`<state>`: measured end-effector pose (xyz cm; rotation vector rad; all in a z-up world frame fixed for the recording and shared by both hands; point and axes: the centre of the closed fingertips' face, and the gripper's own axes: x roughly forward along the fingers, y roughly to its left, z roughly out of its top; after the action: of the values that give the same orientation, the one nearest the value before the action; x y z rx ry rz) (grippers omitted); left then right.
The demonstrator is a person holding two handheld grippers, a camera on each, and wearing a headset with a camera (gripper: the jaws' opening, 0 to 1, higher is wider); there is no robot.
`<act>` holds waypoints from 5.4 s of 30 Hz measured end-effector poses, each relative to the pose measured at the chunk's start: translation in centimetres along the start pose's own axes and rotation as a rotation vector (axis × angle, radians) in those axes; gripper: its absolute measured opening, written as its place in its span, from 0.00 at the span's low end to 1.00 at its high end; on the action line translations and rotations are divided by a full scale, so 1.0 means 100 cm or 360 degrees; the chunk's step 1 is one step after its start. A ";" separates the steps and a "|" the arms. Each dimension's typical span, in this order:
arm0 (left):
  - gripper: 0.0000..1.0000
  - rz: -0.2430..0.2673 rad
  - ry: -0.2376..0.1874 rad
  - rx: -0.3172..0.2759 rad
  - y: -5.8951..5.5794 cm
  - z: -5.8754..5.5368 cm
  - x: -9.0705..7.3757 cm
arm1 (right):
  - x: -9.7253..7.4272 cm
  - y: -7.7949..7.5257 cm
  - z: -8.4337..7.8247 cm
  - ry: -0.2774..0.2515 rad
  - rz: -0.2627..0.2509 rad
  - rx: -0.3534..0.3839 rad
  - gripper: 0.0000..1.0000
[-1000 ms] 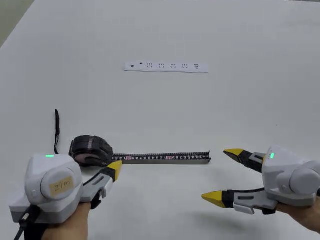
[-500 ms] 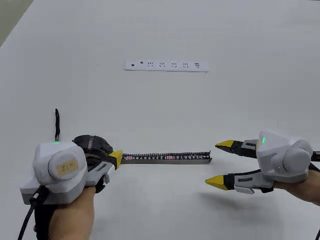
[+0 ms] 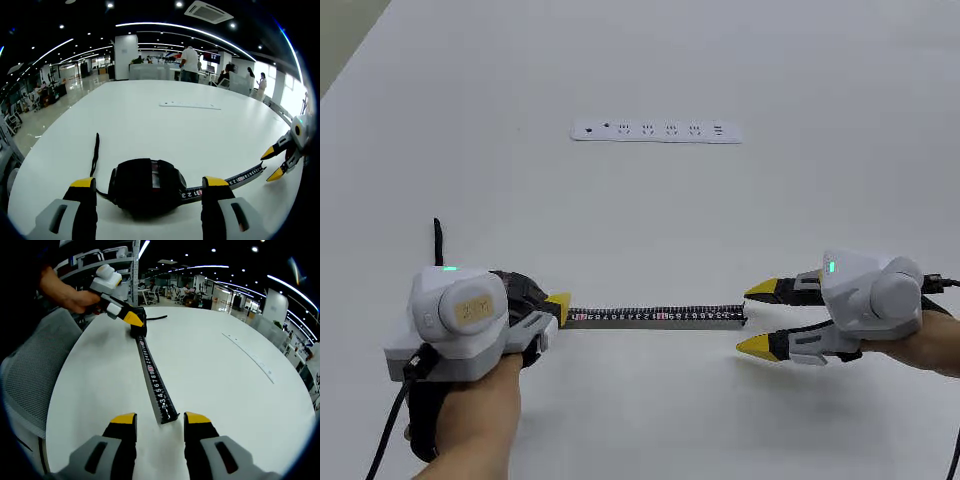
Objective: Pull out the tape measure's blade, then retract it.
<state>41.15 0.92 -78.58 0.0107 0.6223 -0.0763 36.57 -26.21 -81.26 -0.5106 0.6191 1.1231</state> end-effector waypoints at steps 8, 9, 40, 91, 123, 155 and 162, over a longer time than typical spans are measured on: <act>0.80 0.0012 0.0042 -0.0012 0.001 -0.006 0.010 | 0.006 -0.008 -0.004 0.0031 0.0038 -0.0020 0.31; 0.79 0.0012 0.0042 -0.0011 0.001 -0.005 0.010 | 0.007 -0.009 -0.004 0.0036 0.0041 -0.0028 0.30; 0.65 0.0047 0.0055 0.0032 0.004 -0.008 0.012 | 0.010 -0.007 -0.006 0.0064 0.0079 -0.0106 0.13; 0.61 0.0008 0.0133 0.0017 0.005 -0.011 0.010 | 0.013 -0.007 0.000 0.0073 0.0082 -0.0133 0.12; 0.61 -0.0005 0.0149 0.0010 0.006 -0.012 0.010 | 0.017 -0.008 0.003 0.0064 0.0082 -0.0138 0.12; 0.61 -0.0023 0.0162 -0.0006 0.005 -0.011 0.009 | 0.030 -0.003 0.016 0.0043 0.0100 -0.0135 0.12; 0.61 -0.0024 0.0161 -0.0009 0.005 -0.011 0.009 | 0.033 -0.002 0.020 0.0035 0.0104 -0.0127 0.12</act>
<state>41.27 1.43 -79.98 0.0046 0.7238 -0.0887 38.10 -22.74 -82.06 -0.5755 0.6156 1.2093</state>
